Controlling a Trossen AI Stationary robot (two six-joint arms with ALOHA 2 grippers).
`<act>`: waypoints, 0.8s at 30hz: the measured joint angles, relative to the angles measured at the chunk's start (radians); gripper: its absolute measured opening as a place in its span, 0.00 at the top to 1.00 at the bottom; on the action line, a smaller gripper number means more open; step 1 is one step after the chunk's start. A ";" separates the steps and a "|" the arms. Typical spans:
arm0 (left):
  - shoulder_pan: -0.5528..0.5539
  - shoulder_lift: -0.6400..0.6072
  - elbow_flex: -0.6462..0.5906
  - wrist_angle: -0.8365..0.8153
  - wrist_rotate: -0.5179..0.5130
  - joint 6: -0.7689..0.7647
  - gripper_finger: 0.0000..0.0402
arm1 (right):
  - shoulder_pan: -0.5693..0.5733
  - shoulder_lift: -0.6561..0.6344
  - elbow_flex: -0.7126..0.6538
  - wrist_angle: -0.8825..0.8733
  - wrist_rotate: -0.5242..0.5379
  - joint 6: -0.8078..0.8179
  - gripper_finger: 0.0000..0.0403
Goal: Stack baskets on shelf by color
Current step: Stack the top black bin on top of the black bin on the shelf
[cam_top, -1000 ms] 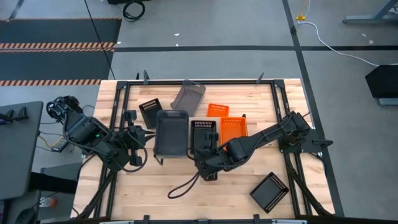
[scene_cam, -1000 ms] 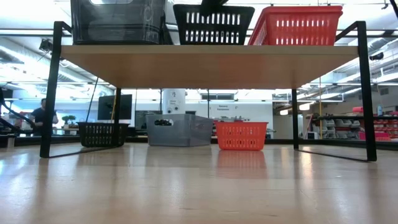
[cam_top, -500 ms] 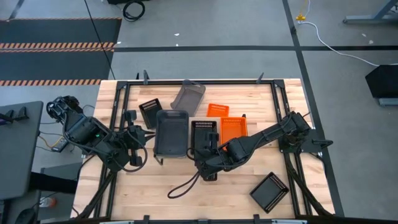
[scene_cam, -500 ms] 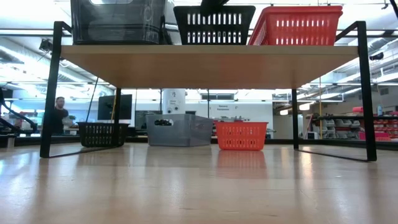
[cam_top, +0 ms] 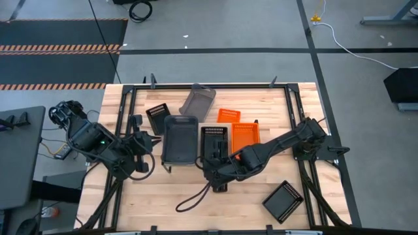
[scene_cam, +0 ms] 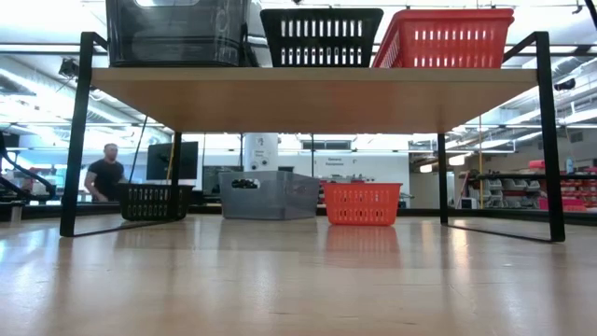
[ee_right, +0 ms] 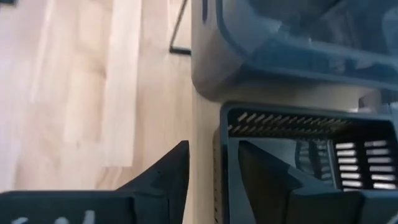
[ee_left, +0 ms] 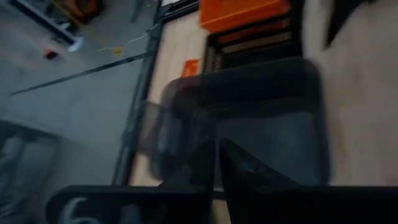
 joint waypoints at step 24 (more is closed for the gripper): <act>0.254 -0.156 0.001 -0.055 -0.001 0.130 0.96 | 0.216 -0.001 0.223 -0.307 -0.176 0.517 0.61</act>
